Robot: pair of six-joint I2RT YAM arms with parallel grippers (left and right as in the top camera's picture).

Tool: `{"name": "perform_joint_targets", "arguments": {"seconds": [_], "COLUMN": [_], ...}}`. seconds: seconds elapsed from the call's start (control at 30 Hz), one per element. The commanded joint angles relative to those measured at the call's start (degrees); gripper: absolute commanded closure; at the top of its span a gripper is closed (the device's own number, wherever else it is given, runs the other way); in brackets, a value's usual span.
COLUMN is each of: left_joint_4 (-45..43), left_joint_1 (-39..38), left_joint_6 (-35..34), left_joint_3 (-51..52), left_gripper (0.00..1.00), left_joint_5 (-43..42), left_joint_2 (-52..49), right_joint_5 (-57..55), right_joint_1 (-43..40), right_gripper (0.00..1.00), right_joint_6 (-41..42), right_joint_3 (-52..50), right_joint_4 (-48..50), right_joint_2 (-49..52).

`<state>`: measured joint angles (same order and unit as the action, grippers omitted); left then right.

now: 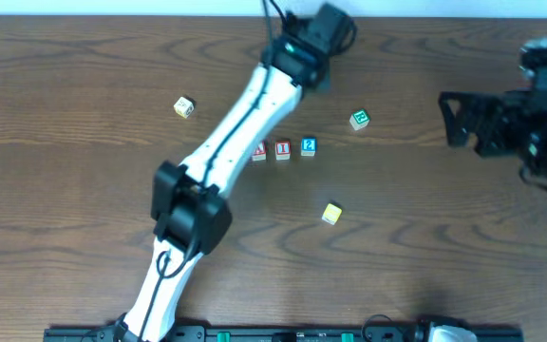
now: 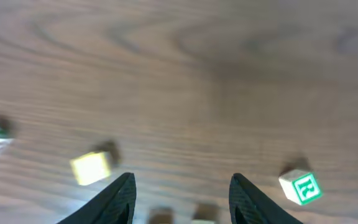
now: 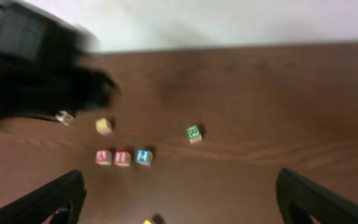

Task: Spell out Ai2
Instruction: 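Raise the left gripper away from the placed blocks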

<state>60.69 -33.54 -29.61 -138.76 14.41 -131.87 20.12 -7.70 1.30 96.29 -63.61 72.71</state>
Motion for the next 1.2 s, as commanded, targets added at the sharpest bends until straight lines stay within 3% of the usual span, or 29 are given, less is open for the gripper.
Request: {"name": "perform_joint_targets", "arguments": {"seconds": [0.0, 0.1, 0.17, 0.2, 0.23, 0.5, 0.57, 0.8, 1.0, 1.17], "left_joint_4": [6.19, 13.99, 18.14, 19.78, 20.81, 21.86, 20.06, 21.92, 21.88, 13.7], "left_joint_1": [8.57, 16.26, 21.03, 23.15, 24.85, 26.25, 25.62, 26.99, 28.89, 29.88], "left_joint_6": [1.31, 1.36, 1.38, 1.42, 2.4, 8.7, 10.97, 17.92, 18.78, 20.7], "left_joint_3": [-4.37, -4.35, -4.33, -4.33, -4.26, -0.44, 1.31, 2.08, 7.15, 24.63], "left_gripper": [0.52, 0.71, 0.86, 0.94, 0.94, 0.94, 0.94, 0.94, 0.94, 0.94], "left_joint_5": [0.02, -5.75, -8.0, -9.4, -11.28, -17.22, -20.46, -19.43, -18.86, -19.26], "left_joint_2": [5.95, 9.07, 10.51, 11.06, 11.56, 12.0, 12.0, 15.21, 27.89, 42.8], "right_joint_5": [5.57, 13.2, 19.43, 22.62, 24.9, 33.35, 34.1, 34.77, 34.77, 34.75], "right_joint_1": [-0.26, -0.17, 0.39, 1.05, 1.81, 8.0, 8.66, 8.46, 8.66, 8.76], "right_gripper": [0.12, 0.39, 0.65, 0.87, 0.99, 0.99, 0.99, 0.99, 0.99, 0.99], "right_joint_6": [-1.14, -1.79, -1.77, -1.79, -1.79, -4.39, -4.39, -6.12, -6.1, -6.1], "right_joint_3": [-3.08, -4.52, -5.25, -5.4, -5.4, -5.4, -5.4, -5.4, -5.4, -5.4], "right_joint_4": [1.64, 2.19, 3.3, 4.02, 4.57, 5.25, 5.95, 5.57, 5.55, 5.81], "right_joint_2": [5.6, 12.22, 16.72, 19.47, 22.21, 36.44, 38.21, 39.74, 39.76, 39.76]}}
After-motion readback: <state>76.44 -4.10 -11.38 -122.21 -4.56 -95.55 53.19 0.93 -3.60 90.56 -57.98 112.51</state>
